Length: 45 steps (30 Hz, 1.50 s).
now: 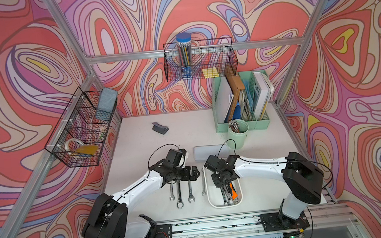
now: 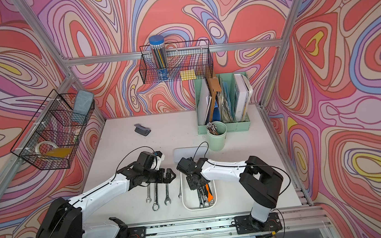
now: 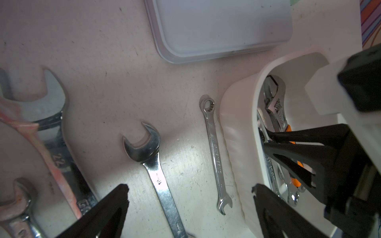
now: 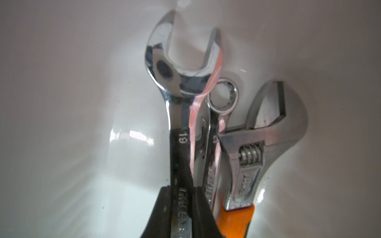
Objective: Take out the wrench from the storage box
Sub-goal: Pick up the wrench from the storage box, then place the wrench at the center of the board.
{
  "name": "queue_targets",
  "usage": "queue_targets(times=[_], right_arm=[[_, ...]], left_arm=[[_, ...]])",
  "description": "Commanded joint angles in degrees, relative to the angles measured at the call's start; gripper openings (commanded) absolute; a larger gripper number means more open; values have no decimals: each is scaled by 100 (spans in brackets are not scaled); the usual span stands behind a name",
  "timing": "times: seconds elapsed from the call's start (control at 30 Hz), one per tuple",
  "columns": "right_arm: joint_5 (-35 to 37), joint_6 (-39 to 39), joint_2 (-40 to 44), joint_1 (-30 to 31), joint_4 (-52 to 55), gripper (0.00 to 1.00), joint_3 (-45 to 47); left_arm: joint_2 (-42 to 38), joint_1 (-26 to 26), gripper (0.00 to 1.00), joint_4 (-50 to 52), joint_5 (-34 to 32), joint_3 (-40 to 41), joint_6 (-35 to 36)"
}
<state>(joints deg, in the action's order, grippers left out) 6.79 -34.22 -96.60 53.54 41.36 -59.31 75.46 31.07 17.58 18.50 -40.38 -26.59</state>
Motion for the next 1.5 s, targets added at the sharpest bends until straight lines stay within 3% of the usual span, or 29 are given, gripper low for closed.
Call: queue_targets(times=[0.0, 0.53, 0.87, 0.97, 1.17, 1.47], right_arm=[[154, -79, 267, -20, 86, 4, -134], [966, -5, 1462, -122, 1357, 3, -783], [366, 779, 2640, -1766, 1563, 4, 219], [-144, 873, 2649, -2149, 1018, 5, 716], [-606, 764, 2046, -2298, -110, 7, 1401], [-575, 817, 1264, -2461, -643, 15, 1571]], left_arm=[[12, -31, 99, 13, 39, 26, -12], [17, -24, 99, 147, 89, -155, -12], [-111, -29, 99, 175, 135, -192, -74], [-127, -28, 99, 181, 133, -189, -84], [-246, -30, 99, 291, 86, -216, -58], [-313, -30, 99, 368, 63, -225, -35]])
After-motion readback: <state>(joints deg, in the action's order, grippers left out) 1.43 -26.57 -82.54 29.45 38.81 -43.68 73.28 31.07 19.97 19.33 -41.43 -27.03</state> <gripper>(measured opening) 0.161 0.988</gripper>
